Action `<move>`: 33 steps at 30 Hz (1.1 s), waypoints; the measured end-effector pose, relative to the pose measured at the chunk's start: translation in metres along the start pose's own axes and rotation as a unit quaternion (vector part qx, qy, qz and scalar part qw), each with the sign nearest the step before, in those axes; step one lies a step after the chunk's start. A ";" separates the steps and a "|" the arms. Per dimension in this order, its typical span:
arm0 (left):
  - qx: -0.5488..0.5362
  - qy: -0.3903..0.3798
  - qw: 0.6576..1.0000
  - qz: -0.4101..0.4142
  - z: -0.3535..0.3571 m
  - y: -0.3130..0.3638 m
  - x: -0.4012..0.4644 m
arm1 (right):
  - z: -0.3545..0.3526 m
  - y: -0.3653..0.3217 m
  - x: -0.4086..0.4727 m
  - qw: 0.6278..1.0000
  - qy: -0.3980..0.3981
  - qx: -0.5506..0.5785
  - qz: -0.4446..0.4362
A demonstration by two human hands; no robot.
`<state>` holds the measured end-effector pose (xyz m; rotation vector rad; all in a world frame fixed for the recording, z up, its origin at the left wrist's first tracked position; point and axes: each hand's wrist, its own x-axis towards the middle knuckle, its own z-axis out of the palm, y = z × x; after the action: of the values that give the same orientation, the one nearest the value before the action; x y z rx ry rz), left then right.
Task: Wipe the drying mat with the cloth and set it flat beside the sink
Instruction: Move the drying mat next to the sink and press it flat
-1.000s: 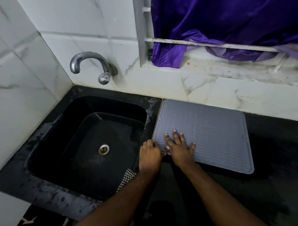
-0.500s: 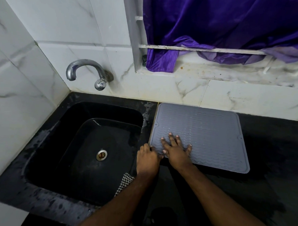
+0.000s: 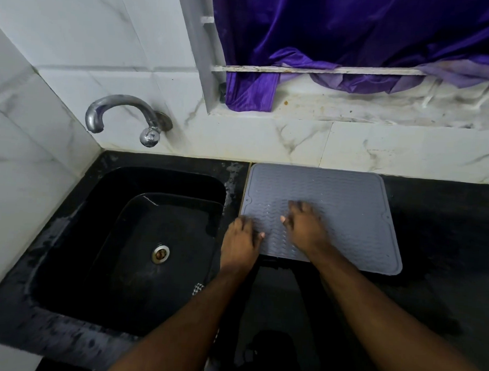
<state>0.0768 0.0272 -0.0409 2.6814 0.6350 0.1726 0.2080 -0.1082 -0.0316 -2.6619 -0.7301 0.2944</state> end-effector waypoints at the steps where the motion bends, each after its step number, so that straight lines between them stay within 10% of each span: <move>1: 0.000 -0.017 1.000 0.014 0.002 -0.001 0.007 | -0.002 0.006 0.004 1.000 0.000 -0.017 0.022; 10: 0.124 -0.171 0.976 0.060 0.018 -0.011 0.036 | 0.023 0.033 0.012 0.994 -0.068 -0.058 0.068; 33: 0.030 -0.114 0.993 0.019 0.011 -0.002 0.018 | 0.015 0.017 0.006 0.992 -0.074 -0.074 0.066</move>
<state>0.0945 0.0338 -0.0514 2.7186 0.5258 -0.1437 0.2168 -0.1144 -0.0526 -2.8592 -0.6424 0.4968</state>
